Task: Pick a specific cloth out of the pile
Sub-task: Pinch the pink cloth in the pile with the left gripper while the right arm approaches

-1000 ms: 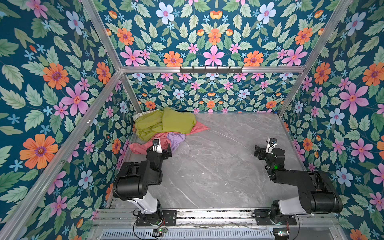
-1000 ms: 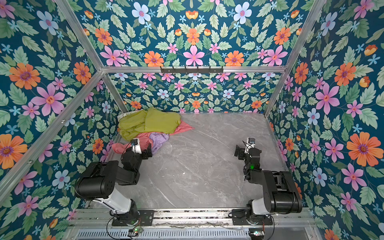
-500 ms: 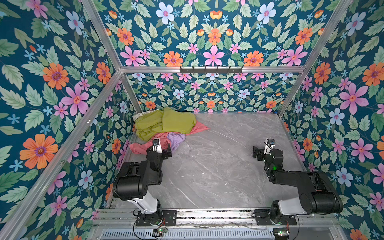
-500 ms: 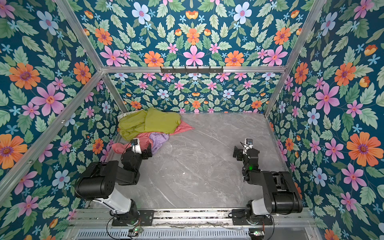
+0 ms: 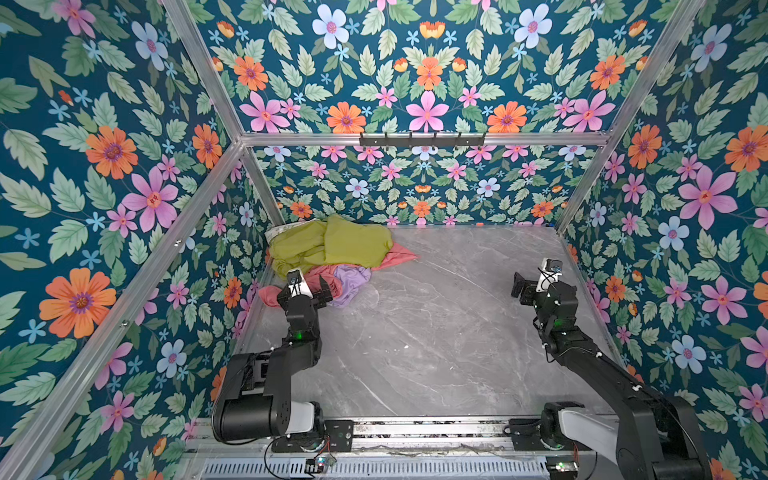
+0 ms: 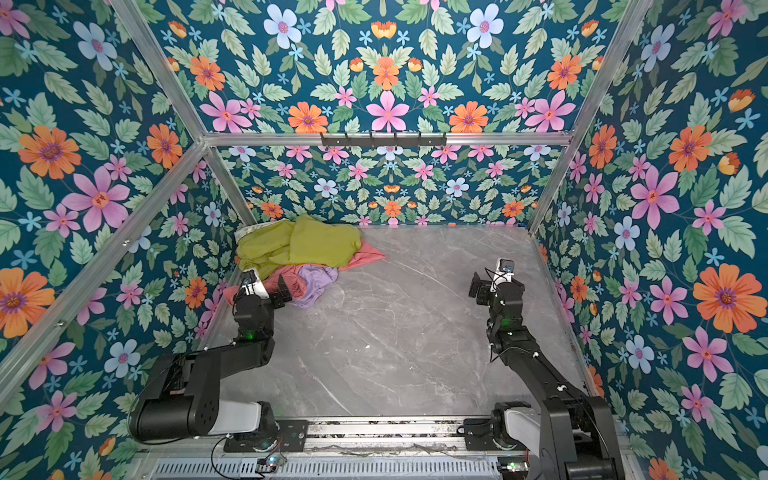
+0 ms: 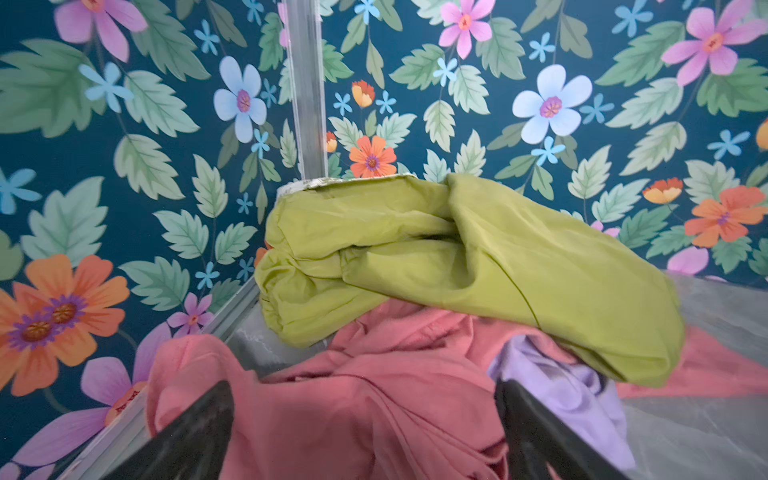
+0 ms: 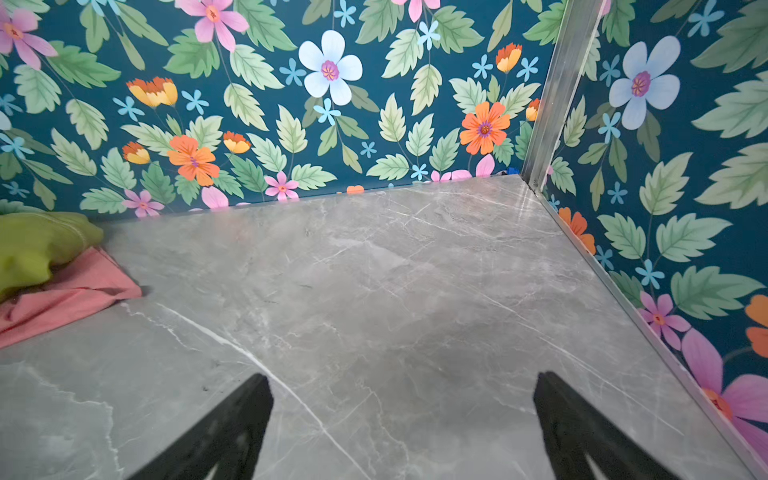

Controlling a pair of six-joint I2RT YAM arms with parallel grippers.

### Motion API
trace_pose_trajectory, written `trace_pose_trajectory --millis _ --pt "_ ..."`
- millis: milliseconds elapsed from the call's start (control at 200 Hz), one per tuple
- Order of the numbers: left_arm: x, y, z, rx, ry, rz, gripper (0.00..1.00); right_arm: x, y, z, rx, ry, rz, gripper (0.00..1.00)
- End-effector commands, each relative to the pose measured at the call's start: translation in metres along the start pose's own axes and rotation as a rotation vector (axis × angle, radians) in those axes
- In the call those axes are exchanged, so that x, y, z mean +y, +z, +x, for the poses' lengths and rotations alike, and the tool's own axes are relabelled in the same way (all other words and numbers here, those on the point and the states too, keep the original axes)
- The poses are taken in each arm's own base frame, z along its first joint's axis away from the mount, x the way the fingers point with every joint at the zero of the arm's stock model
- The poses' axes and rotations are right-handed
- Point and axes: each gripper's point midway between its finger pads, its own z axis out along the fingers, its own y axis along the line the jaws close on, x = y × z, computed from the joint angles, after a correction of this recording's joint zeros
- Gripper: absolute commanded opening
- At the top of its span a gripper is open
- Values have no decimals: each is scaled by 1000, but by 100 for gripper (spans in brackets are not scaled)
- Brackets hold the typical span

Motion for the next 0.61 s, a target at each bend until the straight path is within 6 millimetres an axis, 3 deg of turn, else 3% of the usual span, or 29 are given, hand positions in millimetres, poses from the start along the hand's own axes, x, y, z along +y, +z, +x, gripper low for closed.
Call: trace_pose_trajectory --millis 0,200,420,600 --pt "24 3 3 68 -60 -156 100 10 -3 6 49 62 -26 100" --pt "47 11 2 160 -133 -331 100 53 -1 12 119 84 -129 99" --pt "54 29 9 304 -142 -397 100 124 2 27 194 -37 -307 100" --pt "63 46 27 448 -188 -394 100 186 3 38 252 -76 -490 100"
